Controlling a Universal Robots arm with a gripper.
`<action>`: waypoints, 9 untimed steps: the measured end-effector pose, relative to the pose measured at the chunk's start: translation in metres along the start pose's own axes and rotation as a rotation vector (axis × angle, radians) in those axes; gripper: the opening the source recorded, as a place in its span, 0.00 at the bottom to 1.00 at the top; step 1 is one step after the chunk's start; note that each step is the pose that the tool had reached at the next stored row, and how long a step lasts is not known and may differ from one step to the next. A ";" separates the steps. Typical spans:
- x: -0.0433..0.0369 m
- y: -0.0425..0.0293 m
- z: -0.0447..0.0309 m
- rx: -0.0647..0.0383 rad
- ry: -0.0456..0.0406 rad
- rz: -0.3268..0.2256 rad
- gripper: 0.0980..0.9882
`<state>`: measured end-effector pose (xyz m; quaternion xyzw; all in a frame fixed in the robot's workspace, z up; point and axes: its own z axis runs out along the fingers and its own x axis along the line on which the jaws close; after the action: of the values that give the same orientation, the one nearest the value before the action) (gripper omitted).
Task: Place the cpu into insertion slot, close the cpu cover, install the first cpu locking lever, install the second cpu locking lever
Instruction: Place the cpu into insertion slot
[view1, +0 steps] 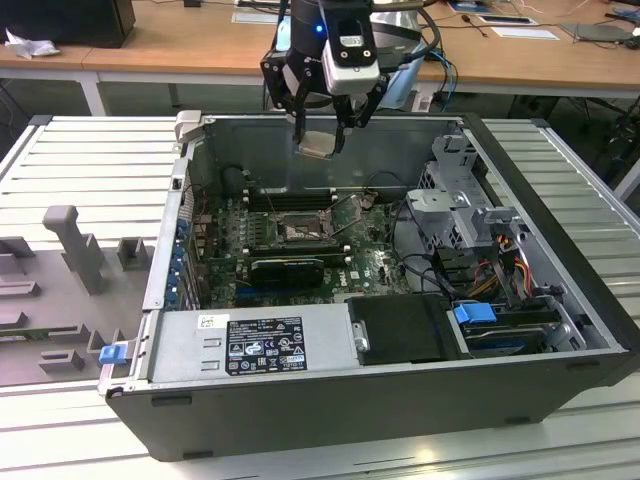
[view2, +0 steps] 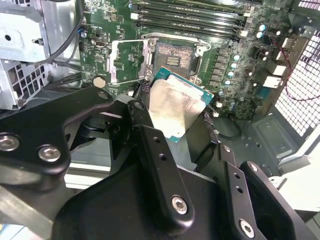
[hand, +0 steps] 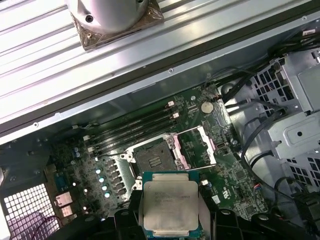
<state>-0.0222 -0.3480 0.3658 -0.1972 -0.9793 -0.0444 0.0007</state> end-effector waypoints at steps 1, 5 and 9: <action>0.0000 0.0000 0.0000 0.000 -0.0003 0.003 0.48; 0.0000 0.0000 0.0000 0.000 -0.0015 0.017 0.48; 0.0000 0.0000 0.0000 -0.001 -0.0028 0.033 0.48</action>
<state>-0.0222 -0.3480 0.3657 -0.2135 -0.9759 -0.0444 0.0000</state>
